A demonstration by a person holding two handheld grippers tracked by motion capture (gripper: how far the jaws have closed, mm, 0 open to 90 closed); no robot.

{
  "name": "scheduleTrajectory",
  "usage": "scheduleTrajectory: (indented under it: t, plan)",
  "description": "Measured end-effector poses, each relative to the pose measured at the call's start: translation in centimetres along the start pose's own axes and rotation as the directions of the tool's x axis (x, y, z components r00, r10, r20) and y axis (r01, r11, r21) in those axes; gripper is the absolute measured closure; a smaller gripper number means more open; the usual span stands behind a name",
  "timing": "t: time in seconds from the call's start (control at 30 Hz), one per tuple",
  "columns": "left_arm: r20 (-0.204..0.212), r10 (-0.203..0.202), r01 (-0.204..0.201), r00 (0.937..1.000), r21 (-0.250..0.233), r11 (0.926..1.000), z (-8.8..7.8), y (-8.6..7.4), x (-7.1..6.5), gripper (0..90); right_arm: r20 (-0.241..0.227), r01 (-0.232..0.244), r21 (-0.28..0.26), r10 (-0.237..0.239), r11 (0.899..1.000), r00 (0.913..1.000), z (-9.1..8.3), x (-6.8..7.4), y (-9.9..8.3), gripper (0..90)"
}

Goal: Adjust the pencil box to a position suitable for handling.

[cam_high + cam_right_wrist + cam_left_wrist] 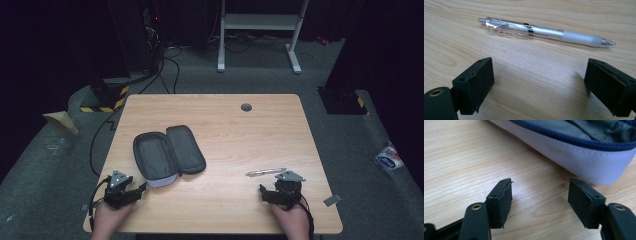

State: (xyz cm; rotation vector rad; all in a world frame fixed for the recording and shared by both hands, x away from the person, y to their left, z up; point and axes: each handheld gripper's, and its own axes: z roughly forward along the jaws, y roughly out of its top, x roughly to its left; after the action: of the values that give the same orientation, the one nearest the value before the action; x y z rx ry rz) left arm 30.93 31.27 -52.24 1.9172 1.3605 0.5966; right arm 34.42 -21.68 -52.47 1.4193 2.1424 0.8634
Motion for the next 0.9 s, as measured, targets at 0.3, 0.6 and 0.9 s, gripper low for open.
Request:
scheduleTrajectory:
  t: [0.3,0.6,0.9]
  plan:
    - [0.027,0.018,-0.017,0.9995,-0.053,0.9984,-1.3,0.7,-0.1,39.4,-0.001,0.002,-0.001,-0.002,1.000,1.0000,-0.1,0.1,-0.1,10.5]
    - [0.034,0.032,-0.029,0.9989,-0.104,0.9942,-2.4,1.6,-0.1,39.3,0.000,0.002,-0.002,-0.002,1.000,1.0000,-0.1,0.1,-0.1,10.4]
    - [0.040,0.072,-0.065,0.9966,-0.157,0.9854,-3.2,2.5,-1.1,39.5,-0.001,0.002,-0.003,-0.002,1.000,1.0000,-0.1,0.1,-0.1,10.5]
